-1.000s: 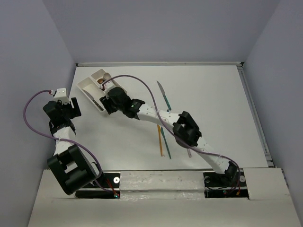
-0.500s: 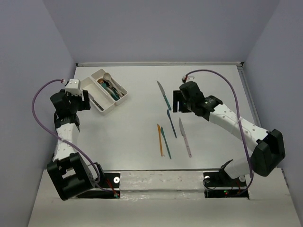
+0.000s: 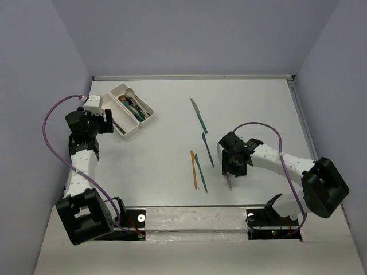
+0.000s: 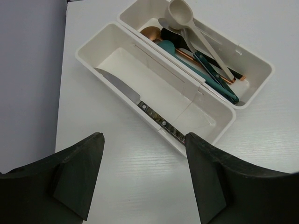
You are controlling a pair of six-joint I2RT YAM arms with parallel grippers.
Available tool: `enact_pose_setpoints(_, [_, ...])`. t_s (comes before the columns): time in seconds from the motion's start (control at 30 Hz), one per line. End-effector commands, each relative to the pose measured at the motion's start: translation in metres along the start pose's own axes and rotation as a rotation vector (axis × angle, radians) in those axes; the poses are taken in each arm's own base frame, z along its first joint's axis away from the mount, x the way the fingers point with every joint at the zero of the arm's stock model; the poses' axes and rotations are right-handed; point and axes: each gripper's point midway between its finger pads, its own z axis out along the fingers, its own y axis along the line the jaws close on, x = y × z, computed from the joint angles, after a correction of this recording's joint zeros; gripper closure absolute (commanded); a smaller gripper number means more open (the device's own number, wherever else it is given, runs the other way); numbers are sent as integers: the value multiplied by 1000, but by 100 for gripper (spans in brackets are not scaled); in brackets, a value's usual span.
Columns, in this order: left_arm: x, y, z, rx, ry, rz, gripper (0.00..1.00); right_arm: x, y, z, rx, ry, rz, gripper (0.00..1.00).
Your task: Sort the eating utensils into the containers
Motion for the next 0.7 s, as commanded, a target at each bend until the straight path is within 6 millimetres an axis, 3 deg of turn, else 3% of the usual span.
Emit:
enact_pose_setpoints(0.0, [-16,1,-6,-13,-52,18,19,4,19,16,-66,20,9,45])
enact_pose_setpoints(0.23, [-15,2,-4,-12,-46,16,18,19,10,40,27,78,-7,51])
enact_pose_setpoints(0.33, [-17,2,-5,-15,-50,17,18,27,3,53,93,105,-22,78])
enact_pose_setpoints(0.37, [-17,2,-5,-15,-50,18,18,26,0,56,117,96,-24,97])
enact_pose_setpoints(0.47, [-20,2,-6,-14,-55,23,19,18,-1,54,139,58,-27,100])
enact_pose_setpoints(0.57, [-24,-1,-6,-1,-52,25,20,-5,-3,39,164,-67,-2,100])
enact_pose_setpoints(0.67, [-35,-12,-7,40,-65,37,21,-31,13,9,106,-244,-17,100])
